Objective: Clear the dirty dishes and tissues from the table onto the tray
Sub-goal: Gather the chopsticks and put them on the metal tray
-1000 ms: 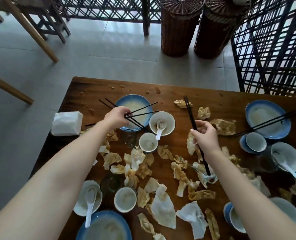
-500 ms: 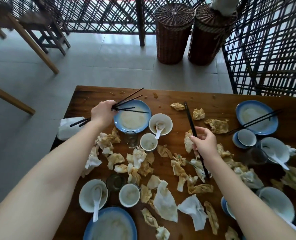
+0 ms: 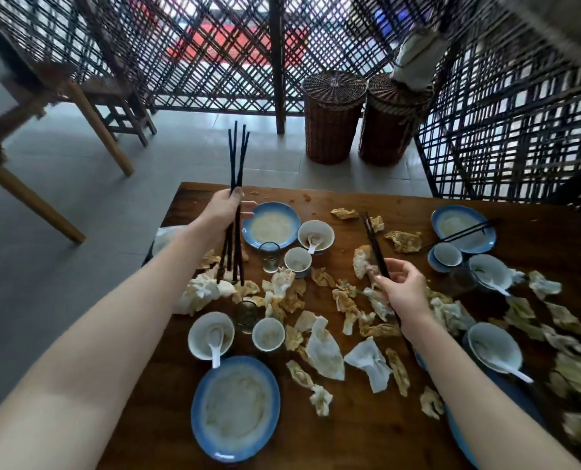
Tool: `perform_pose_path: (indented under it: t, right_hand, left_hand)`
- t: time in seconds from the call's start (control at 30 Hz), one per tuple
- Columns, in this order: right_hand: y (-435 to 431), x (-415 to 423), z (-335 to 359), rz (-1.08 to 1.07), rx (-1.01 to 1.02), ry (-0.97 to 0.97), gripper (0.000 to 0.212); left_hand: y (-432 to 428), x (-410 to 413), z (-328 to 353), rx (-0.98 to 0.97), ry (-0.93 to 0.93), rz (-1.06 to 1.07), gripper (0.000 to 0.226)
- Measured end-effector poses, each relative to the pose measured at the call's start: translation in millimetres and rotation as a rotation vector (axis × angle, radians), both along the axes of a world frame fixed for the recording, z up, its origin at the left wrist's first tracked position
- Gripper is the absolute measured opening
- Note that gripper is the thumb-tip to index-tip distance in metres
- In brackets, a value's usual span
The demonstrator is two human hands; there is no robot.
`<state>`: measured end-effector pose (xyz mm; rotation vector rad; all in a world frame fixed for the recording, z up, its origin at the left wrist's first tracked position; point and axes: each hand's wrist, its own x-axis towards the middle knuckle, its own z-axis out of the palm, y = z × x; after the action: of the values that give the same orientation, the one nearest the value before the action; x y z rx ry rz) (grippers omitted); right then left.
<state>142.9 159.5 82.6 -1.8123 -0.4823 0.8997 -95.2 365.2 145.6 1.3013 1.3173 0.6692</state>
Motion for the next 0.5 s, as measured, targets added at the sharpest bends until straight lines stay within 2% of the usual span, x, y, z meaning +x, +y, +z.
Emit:
perform_pose_path:
  t: [0.07, 0.17, 0.33, 0.5]
  right_hand:
    - [-17.5, -0.3, 3.7, -0.014, 0.003, -0.001, 0.032]
    - [-42.7, 5.5, 7.0, -0.028, 0.014, -0.008, 0.034]
    - [-76.6, 28.5, 17.6, -0.053, 0.031, -0.062, 0.035]
    - [-99.9, 76.6, 24.9, -0.090, 0.040, -0.129, 0.034]
  left_hand:
    - [-29.6, 5.5, 7.2, -0.179, -0.214, -0.023, 0.021]
    - [-67.0, 16.7, 7.6, -0.277, -0.348, -0.032, 0.020]
    - [-116.7, 46.0, 3.0, -0.512, -0.458, -0.045, 0.028]
    - [-142.0, 79.2, 2.1, -0.577, -0.409, -0.067, 0.031]
